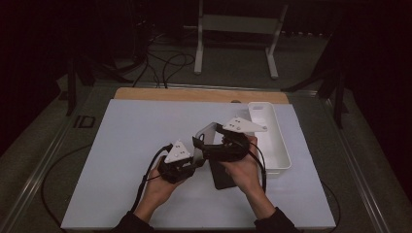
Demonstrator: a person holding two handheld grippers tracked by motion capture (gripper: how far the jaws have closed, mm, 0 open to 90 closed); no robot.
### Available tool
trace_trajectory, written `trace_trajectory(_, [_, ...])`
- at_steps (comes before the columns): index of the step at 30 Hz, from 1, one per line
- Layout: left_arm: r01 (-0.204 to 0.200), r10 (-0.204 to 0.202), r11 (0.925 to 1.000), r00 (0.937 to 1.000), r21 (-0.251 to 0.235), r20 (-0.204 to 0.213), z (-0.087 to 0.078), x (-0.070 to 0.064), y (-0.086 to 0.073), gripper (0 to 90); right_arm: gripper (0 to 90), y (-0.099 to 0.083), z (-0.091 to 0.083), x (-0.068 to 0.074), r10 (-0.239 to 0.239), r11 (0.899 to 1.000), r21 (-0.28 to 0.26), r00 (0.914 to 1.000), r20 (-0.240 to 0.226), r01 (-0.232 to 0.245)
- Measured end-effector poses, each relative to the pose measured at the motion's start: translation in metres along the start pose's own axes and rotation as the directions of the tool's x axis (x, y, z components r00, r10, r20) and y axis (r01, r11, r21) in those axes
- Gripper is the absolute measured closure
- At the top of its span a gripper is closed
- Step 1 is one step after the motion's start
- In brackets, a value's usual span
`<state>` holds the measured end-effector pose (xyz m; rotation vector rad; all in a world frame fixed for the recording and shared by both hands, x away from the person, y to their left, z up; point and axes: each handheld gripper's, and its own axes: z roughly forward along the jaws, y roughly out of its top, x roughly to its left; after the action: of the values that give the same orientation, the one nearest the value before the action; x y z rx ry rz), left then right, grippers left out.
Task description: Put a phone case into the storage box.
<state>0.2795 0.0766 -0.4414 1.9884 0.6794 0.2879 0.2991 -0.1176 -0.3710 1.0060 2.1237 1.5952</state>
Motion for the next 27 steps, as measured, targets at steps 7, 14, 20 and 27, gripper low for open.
trace_trajectory(7, [-0.001,0.001,0.9999,1.0000,-0.017,-0.008,-0.006,0.003,0.002,63.2,16.9,-0.002,0.000,-0.003,-0.008,1.000,0.003,0.9999,0.012,0.008])
trace_trajectory(14, [-0.003,0.001,0.9993,0.9988,-0.038,-0.049,-0.016,0.007,0.004,38.5,16.8,-0.002,-0.001,-0.006,-0.003,1.000,0.008,0.9997,0.025,0.003])
trace_trajectory(20, [0.008,-0.016,0.9981,0.9896,-0.060,-0.143,-0.030,0.015,0.001,13.6,16.8,0.000,-0.003,-0.010,-0.008,1.000,0.006,0.9992,0.039,0.008])
trace_trajectory(27, [0.047,-0.063,0.9955,0.9764,-0.082,-0.207,-0.049,0.030,-0.016,0.1,16.8,0.005,-0.005,-0.016,-0.014,1.000,0.003,0.9984,0.054,0.014])
